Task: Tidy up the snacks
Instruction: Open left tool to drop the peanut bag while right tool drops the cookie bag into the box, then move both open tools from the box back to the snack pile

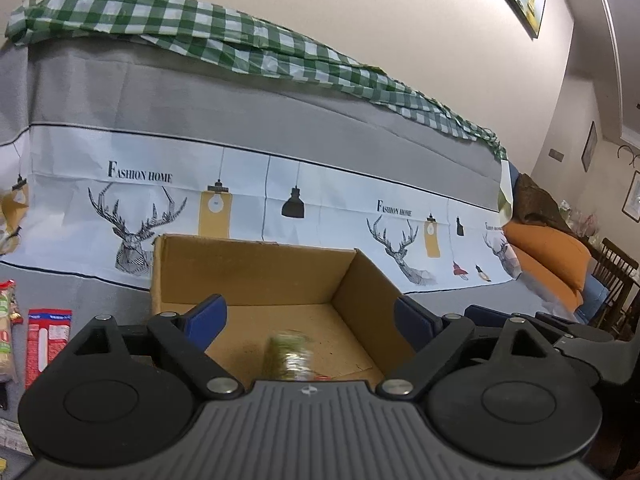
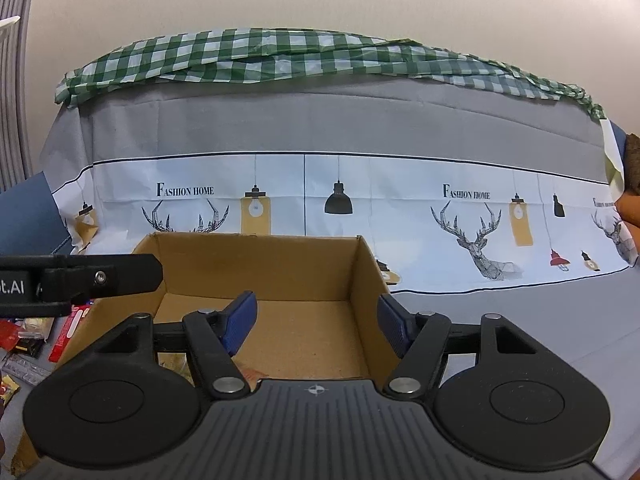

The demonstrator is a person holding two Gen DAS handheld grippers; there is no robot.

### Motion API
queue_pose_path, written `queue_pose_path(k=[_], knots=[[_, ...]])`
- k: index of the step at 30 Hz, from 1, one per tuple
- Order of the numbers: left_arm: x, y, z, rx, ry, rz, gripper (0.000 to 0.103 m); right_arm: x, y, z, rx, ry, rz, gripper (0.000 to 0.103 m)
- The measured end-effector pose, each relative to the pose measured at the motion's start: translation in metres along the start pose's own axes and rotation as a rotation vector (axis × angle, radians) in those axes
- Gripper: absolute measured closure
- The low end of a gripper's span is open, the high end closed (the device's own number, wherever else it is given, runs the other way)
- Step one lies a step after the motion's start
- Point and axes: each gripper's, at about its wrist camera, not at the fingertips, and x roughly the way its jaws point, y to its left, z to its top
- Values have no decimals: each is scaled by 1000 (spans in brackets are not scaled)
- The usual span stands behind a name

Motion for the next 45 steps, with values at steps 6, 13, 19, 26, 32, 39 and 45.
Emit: queue_pose_path(k=[6, 13, 19, 26, 32, 39, 45], knots=[[-12, 2, -7, 44, -17, -11, 17, -1, 5, 0, 0, -4, -2, 35], [-37, 17, -10, 55, 25, -61, 39, -7, 14, 0, 35, -20, 5, 40], [-74, 45, 6, 100, 82, -103, 55, -18, 28, -2, 66, -46, 71, 63], [-100, 119, -7, 82, 222, -65, 58, -26, 56, 2, 64, -70, 171, 72], [-107, 159, -9, -33, 264, 16, 58, -19, 88, 1, 72, -28, 247, 72], [-102, 208, -15, -195, 393, 180, 57, -21, 136, -5, 19, 4, 349, 71], [-76, 217, -34, -95, 632, 313, 49, -22, 172, -10, -36, 41, 425, 71]])
